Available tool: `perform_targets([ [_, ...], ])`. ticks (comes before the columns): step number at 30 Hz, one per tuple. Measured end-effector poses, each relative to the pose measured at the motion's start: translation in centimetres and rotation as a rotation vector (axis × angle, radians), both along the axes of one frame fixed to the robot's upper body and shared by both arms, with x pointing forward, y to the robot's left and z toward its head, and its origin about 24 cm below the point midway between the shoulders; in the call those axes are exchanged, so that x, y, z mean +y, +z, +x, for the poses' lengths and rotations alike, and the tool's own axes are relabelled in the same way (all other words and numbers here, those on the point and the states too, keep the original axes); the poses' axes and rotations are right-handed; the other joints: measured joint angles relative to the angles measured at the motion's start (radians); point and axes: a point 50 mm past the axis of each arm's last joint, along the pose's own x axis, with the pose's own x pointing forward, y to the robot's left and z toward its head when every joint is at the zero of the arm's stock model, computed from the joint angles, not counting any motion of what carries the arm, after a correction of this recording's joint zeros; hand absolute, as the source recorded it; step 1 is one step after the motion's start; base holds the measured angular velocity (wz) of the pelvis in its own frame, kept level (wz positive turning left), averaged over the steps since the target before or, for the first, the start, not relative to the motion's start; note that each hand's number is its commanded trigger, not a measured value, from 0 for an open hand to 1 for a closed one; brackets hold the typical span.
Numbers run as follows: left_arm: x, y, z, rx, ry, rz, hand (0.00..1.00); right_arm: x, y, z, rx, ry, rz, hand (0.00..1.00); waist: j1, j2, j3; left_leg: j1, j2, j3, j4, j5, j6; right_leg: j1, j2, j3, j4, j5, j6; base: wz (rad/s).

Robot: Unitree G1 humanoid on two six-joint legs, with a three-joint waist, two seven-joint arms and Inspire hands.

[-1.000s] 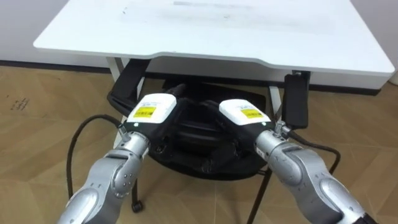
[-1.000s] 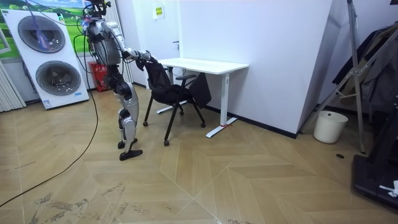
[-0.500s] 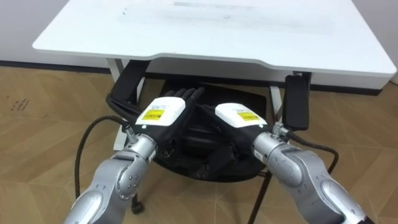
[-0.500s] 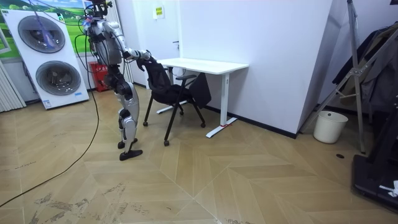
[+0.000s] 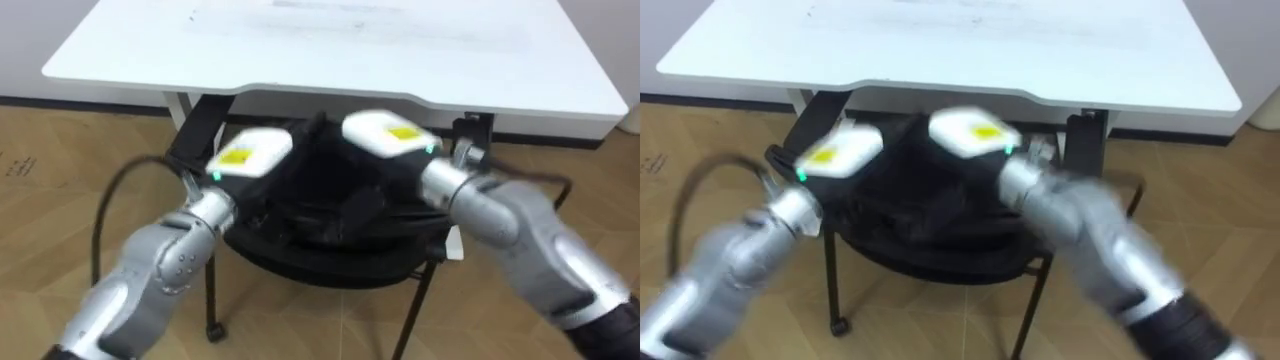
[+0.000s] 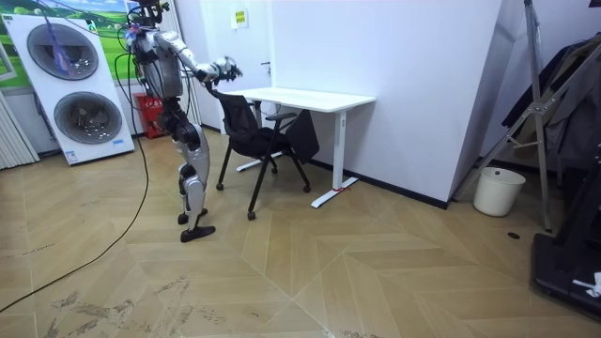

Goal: Push chair

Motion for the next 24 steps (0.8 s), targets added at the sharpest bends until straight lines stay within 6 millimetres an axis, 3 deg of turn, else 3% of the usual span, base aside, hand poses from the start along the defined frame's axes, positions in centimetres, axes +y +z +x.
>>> perform_targets([
  [1, 0.6, 3.6, 0.6, -0.137, -0.026, -0.017, 0.00, -1.1, 2.9, 0.2, -0.117, -0.017, 0.086, 0.00, 0.016, 0.009, 0.0056, -0.002, -0.001, -0.008, -0.001, 0.002, 0.001, 0.009, 0.004, -0.009, -0.020, 0.010, 0.001, 0.17],
  [2, 1.3, 8.2, 1.4, -0.307, -0.023, -0.054, 0.00, -2.0, 5.7, 0.3, -0.245, -0.040, 0.160, 0.00, 0.024, 0.013, 0.0057, -0.008, -0.002, -0.016, 0.000, 0.002, 0.001, 0.009, 0.004, -0.018, -0.022, 0.011, 0.001, 0.21],
  [3, 1.7, 10.5, 1.5, -0.399, -0.015, -0.079, 0.00, -2.5, 7.0, 0.2, -0.308, -0.050, 0.180, 0.00, 0.026, 0.014, 0.0056, -0.011, -0.002, -0.021, -0.001, 0.002, 0.001, 0.008, 0.003, -0.022, -0.022, 0.011, 0.001, 0.16],
  [5, 4.1, 19.7, -0.6, -0.829, 0.029, -0.176, 0.00, -4.6, 13.6, -1.7, -0.588, -0.052, 0.234, 0.00, 0.043, 0.022, 0.0004, -0.017, -0.004, -0.013, -0.016, 0.006, 0.006, -0.011, -0.004, -0.016, -0.023, 0.013, 0.006, -0.05],
  [6, 4.9, 21.6, -1.5, -0.928, 0.040, -0.201, 0.00, -5.4, 15.2, -2.6, -0.664, -0.062, 0.243, 0.00, 0.048, 0.023, -0.0003, -0.014, -0.007, -0.011, -0.022, 0.007, 0.008, -0.012, -0.005, -0.011, -0.024, 0.013, 0.008, -0.11],
  [7, 6.3, 24.7, -3.4, -1.117, 0.069, -0.233, 0.00, -7.4, 17.9, -4.0, -0.799, -0.103, 0.274, 0.00, 0.055, 0.024, -0.0064, -0.008, -0.018, -0.010, -0.036, 0.009, 0.010, -0.010, -0.009, -0.004, -0.027, 0.014, 0.010, -0.05],
  [8, 7.9, 27.1, -5.7, -1.281, 0.113, -0.233, 0.00, -9.5, 20.3, -5.6, -0.923, -0.172, 0.278, 0.00, 0.055, 0.019, -0.0174, -0.002, -0.018, -0.002, -0.048, 0.011, 0.014, -0.011, -0.014, 0.004, -0.032, 0.014, 0.010, -0.05],
  [10, 10.1, 29.6, -9.0, -1.478, 0.171, -0.241, 0.00, -12.3, 23.3, -8.3, -1.086, -0.276, 0.292, 0.00, 0.049, 0.019, -0.0228, 0.008, -0.020, 0.001, -0.054, 0.011, 0.014, -0.010, -0.018, 0.003, -0.039, 0.015, 0.014, -0.03],
  [11, 11.8, 30.4, -11.3, -1.586, 0.227, -0.255, 0.00, -14.2, 24.7, -10.5, -1.200, -0.340, 0.320, 0.00, 0.048, 0.022, -0.0290, 0.012, -0.021, 0.002, -0.061, 0.011, 0.014, -0.010, -0.020, 0.005, -0.039, 0.018, 0.019, 0.00],
  [12, 12.7, 30.6, -12.2, -1.631, 0.260, -0.257, 0.00, -15.2, 25.0, -11.6, -1.251, -0.374, 0.339, 0.00, 0.048, 0.022, -0.0321, 0.016, -0.022, 0.004, -0.063, 0.011, 0.014, -0.009, -0.021, 0.006, -0.038, 0.019, 0.020, -0.12],
  [14, 16.3, 30.0, -14.9, -1.743, 0.422, -0.274, 0.00, -18.7, 25.0, -14.2, -1.378, -0.513, 0.405, 0.00, 0.044, 0.024, -0.0501, 0.050, -0.021, 0.004, -0.092, 0.011, 0.014, 0.001, -0.023, 0.006, -0.033, 0.020, 0.021, -0.19],
  [18, 21.2, 28.4, -16.9, -1.787, 0.655, -0.317, 0.00, -24.3, 23.4, -16.9, -1.428, -0.729, 0.571, 0.00, 0.011, 0.018, -0.0522, 0.090, -0.025, 0.011, -0.119, 0.011, 0.014, 0.030, -0.020, 0.009, -0.036, 0.019, 0.022, 0.00],
  [20, 24.5, 25.9, -18.0, -1.769, 0.821, -0.380, 0.00, -27.2, 22.2, -18.6, -1.473, -0.875, 0.638, 0.00, -0.019, 0.025, -0.0543, 0.100, -0.026, 0.013, -0.126, 0.011, 0.014, 0.037, -0.020, 0.015, -0.032, 0.017, 0.026, 0.04],
  [21, 25.3, 25.1, -18.1, -1.757, 0.860, -0.412, 0.00, -27.7, 21.9, -18.9, -1.483, -0.900, 0.665, 0.00, -0.024, 0.030, -0.0560, 0.106, -0.025, 0.012, -0.130, 0.011, 0.014, 0.038, -0.019, 0.021, -0.027, 0.017, 0.026, -0.06],
  [23, 28.1, 21.2, -18.8, -1.705, 1.031, -0.524, 0.00, -29.7, 20.5, -20.4, -1.520, -1.006, 0.743, 0.00, -0.036, 0.043, -0.0594, 0.136, -0.018, 0.013, -0.158, 0.011, 0.014, 0.037, -0.016, 0.033, 0.005, 0.015, 0.029, -0.08],
  [24, 28.6, 20.2, -19.1, -1.695, 1.068, -0.556, 0.00, -30.3, 20.0, -20.9, -1.530, -1.035, 0.768, 0.00, -0.039, 0.045, -0.0612, 0.143, -0.018, 0.016, -0.164, 0.012, 0.014, 0.038, -0.016, 0.036, 0.008, 0.015, 0.029, -0.11],
])
